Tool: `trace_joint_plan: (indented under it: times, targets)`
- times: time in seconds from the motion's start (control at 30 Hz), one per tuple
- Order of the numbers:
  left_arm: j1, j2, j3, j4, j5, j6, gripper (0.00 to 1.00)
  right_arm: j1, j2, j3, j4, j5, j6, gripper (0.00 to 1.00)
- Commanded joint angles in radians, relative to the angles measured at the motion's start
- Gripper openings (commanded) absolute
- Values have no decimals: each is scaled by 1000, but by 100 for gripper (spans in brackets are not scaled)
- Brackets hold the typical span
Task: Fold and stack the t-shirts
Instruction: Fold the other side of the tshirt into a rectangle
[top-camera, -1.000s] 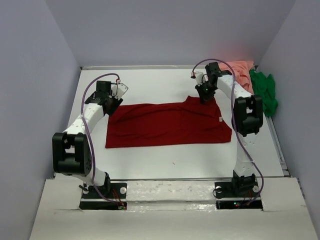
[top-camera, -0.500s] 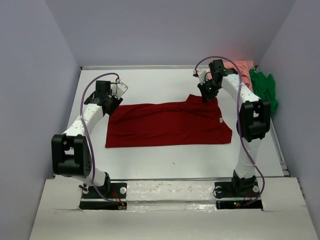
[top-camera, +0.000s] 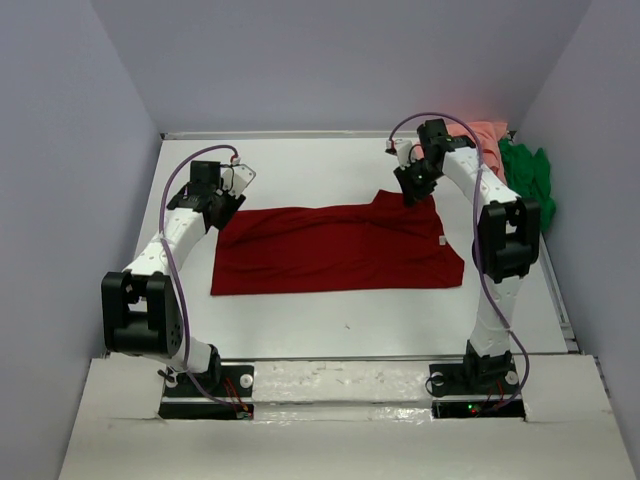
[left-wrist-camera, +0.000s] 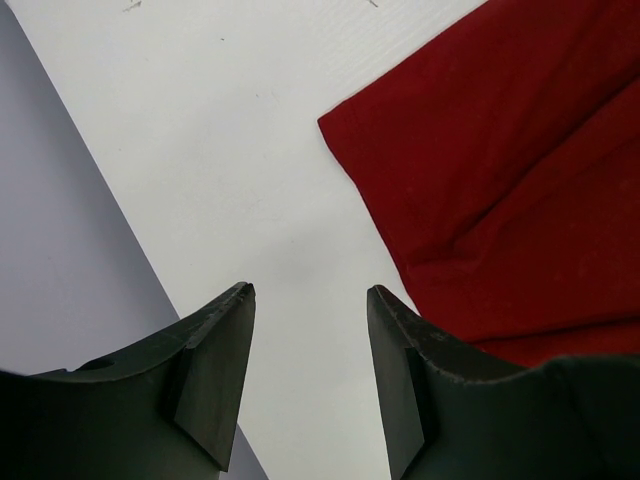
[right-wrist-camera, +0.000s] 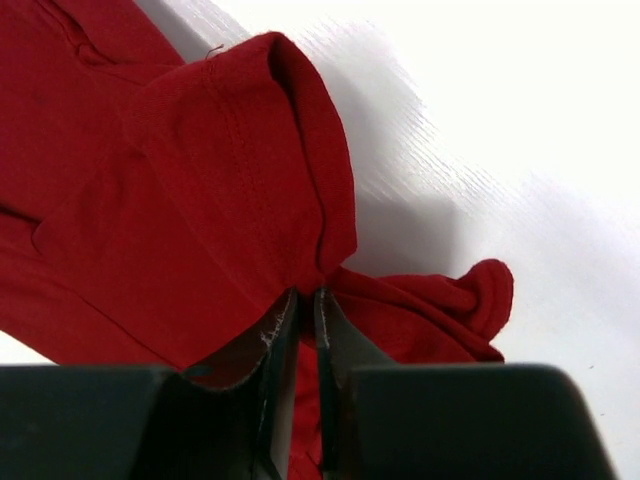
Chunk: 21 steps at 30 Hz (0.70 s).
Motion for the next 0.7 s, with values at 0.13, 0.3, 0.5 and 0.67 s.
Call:
trace_joint_plan:
  times: [0.13, 0.3, 0.5, 0.67]
  targets:
    - [5, -42, -4, -11, 13, -5, 61, 20, 12, 68, -22, -17, 0, 14]
    - [5, -39, -5, -14, 10, -2, 61, 20, 16, 75, -26, -24, 0, 0]
    - [5, -42, -2, -19, 13, -2, 61, 20, 24, 91, -40, -20, -3, 2]
    - [5, -43, -8, -20, 15, -2, 61, 20, 21, 95, -42, -17, -4, 13]
